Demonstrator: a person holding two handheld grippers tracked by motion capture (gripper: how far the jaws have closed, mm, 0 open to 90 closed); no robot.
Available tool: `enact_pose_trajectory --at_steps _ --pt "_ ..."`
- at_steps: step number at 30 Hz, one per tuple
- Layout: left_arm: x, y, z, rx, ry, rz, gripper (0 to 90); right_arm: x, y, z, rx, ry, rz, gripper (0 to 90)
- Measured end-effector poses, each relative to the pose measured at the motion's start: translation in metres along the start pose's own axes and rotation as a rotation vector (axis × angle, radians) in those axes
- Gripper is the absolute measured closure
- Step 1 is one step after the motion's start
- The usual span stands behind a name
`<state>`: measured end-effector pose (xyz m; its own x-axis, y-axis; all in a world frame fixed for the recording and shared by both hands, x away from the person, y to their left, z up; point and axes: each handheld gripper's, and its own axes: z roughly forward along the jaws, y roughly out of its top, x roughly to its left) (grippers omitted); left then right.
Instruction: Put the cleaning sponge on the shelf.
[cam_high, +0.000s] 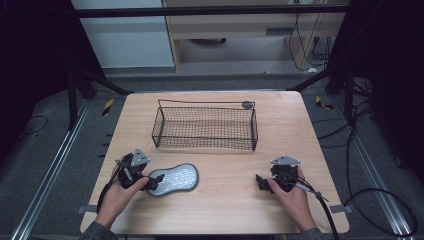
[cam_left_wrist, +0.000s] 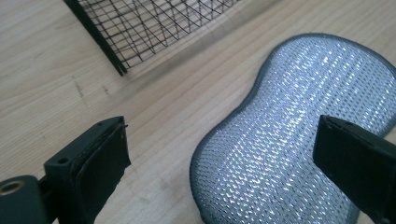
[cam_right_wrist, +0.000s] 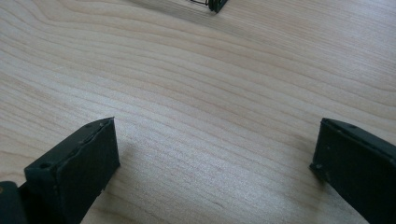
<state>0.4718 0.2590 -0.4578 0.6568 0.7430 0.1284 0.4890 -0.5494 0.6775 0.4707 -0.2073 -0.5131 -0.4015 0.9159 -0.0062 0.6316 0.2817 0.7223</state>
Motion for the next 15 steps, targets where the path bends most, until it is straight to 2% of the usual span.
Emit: enact_pose_trajectory --at_steps 5,10,15 --pt "-0.002 0.004 0.0 0.037 -0.025 0.041 2.9 0.0 0.0 0.0 0.0 0.0 0.0 0.6" --pt "-0.006 0.01 0.005 0.07 -0.078 0.05 3.3 0.0 0.0 0.0 0.0 0.0 0.001 0.6" --pt "-0.015 0.02 0.008 0.107 -0.101 0.106 3.2 0.0 0.0 0.0 0.0 0.001 0.001 0.6"
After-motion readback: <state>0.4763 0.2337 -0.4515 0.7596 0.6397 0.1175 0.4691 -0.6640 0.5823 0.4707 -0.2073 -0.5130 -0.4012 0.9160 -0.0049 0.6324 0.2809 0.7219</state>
